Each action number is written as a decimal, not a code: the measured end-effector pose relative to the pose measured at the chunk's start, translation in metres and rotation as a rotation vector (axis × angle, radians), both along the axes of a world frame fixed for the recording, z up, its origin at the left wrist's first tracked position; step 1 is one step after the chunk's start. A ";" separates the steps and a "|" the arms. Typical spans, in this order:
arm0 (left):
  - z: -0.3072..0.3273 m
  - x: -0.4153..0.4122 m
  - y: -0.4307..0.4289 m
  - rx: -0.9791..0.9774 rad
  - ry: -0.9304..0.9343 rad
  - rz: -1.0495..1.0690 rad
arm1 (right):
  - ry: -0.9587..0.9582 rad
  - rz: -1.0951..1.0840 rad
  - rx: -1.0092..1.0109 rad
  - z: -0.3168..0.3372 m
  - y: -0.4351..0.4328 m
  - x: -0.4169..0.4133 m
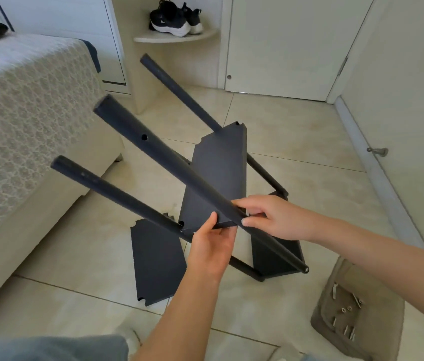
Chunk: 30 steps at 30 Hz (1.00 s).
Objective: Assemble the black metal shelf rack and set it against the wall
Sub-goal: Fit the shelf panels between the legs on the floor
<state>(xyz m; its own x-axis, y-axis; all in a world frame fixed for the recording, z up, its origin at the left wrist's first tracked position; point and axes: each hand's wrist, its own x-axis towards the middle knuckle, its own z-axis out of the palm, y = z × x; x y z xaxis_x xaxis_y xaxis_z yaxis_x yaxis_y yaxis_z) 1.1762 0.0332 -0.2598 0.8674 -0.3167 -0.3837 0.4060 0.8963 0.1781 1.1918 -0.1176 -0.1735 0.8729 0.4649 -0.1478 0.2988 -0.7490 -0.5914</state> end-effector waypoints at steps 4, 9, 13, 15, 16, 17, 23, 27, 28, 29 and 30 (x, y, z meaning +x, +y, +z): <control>-0.019 -0.002 0.011 0.007 0.040 0.087 | 0.026 0.118 -0.042 -0.012 0.021 0.012; -0.046 -0.007 0.024 -0.012 0.114 0.153 | 0.078 0.215 -0.102 -0.038 0.048 0.027; -0.068 -0.013 0.030 -0.031 0.182 0.204 | 0.089 0.261 -0.176 -0.067 0.065 0.033; -0.080 -0.016 0.033 -0.045 0.212 0.224 | 0.085 0.288 -0.212 -0.081 0.072 0.034; -0.086 -0.017 0.034 -0.060 0.224 0.233 | 0.087 0.300 -0.229 -0.086 0.076 0.034; -0.092 -0.018 0.035 -0.075 0.234 0.240 | 0.097 0.311 -0.242 -0.091 0.079 0.034; -0.118 -0.027 0.043 -0.043 0.244 0.245 | 0.151 0.379 -0.253 -0.110 0.093 0.031; -0.127 -0.028 0.046 -0.025 0.264 0.252 | 0.169 0.386 -0.251 -0.117 0.097 0.032; -0.128 -0.028 0.047 -0.020 0.269 0.254 | 0.169 0.389 -0.251 -0.119 0.098 0.031; -0.129 -0.027 0.048 -0.022 0.274 0.255 | 0.164 0.394 -0.252 -0.120 0.099 0.032; -0.130 -0.026 0.049 -0.027 0.282 0.256 | 0.161 0.395 -0.251 -0.121 0.100 0.032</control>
